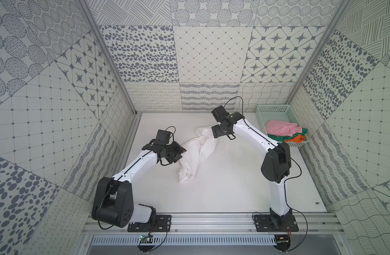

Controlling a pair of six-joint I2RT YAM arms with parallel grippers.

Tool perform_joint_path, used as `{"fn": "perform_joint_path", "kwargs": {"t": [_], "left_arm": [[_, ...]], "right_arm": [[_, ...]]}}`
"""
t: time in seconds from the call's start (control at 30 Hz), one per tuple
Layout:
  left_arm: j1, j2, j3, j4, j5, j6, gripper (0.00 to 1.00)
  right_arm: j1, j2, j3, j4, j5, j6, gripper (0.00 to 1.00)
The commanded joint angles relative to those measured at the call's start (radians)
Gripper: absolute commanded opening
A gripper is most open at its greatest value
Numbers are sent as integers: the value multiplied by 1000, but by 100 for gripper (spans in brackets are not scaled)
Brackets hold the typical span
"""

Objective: Fold and stack t-shirts
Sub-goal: Flatten out the T-shirt at the center of the board.

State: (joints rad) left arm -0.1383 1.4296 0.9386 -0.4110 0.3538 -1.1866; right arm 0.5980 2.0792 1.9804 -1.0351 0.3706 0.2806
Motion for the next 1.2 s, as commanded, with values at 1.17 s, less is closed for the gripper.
{"fn": "perform_joint_path", "kwargs": {"t": [1.17], "left_arm": [[-20,45,26,-101,-36,-7,40]], "right_arm": [[-3,-32,15,24,9,-6,95]]}}
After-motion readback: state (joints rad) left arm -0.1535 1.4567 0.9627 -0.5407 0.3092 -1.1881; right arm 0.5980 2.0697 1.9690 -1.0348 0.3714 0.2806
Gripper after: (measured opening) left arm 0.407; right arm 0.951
